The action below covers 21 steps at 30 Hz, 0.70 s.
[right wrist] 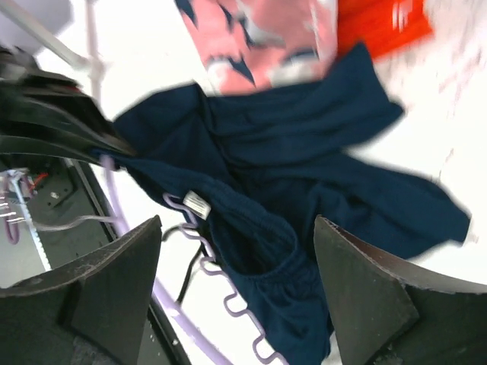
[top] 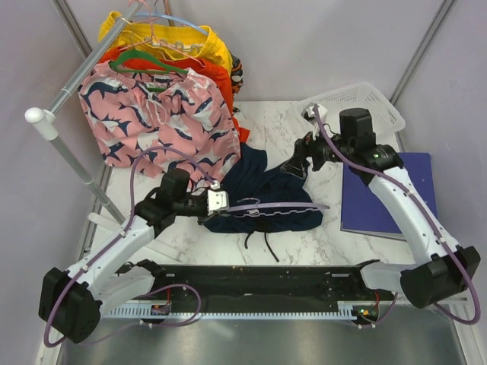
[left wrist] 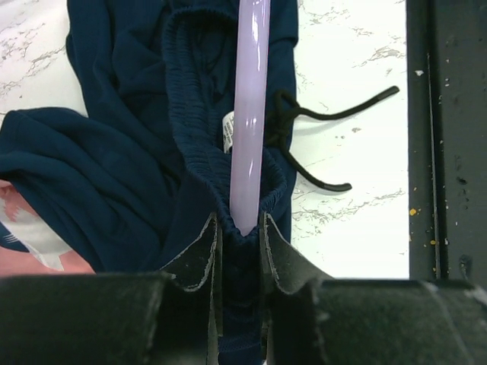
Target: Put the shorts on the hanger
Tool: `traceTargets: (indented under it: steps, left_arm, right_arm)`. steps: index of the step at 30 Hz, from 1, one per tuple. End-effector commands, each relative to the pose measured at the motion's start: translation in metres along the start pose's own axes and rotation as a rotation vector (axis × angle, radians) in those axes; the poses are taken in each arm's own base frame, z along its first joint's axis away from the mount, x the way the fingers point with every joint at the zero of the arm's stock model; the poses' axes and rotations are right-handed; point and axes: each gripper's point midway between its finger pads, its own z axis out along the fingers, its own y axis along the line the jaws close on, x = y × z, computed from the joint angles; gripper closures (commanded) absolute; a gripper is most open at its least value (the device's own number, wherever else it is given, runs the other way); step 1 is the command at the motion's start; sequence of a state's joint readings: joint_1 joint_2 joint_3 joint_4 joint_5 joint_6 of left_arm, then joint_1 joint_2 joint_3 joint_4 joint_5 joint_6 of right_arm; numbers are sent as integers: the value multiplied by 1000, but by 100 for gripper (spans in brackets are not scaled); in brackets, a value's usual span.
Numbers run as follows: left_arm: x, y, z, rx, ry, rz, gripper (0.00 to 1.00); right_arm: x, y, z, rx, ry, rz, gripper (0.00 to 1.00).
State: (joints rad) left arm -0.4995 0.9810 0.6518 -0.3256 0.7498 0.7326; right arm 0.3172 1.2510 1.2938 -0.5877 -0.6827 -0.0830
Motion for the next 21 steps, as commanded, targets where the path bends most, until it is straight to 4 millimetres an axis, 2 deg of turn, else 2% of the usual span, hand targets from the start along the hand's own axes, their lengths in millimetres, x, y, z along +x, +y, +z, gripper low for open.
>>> traceTargets:
  steps: [1,3,5,8,14,21]
  left_arm:
    - [-44,6,-4,17,-142,85,98]
    - [-48,8,-5,14,-148,88,98]
    - [-49,10,-5,12,-146,85,98]
    - [-51,11,-6,7,-149,87,98]
    - [-55,12,-7,7,-156,91,98]
    - [-60,12,-8,9,-170,74,98]
  right_arm:
    - [73,-32,20,117,239,178,15]
    - [102,-39,29,118,320,229,22]
    - [123,-44,36,118,381,277,26]
    - [150,-51,42,141,456,325,27]
    - [185,-60,51,198,503,393,29]
    - [203,-52,76,221,467,405,33]
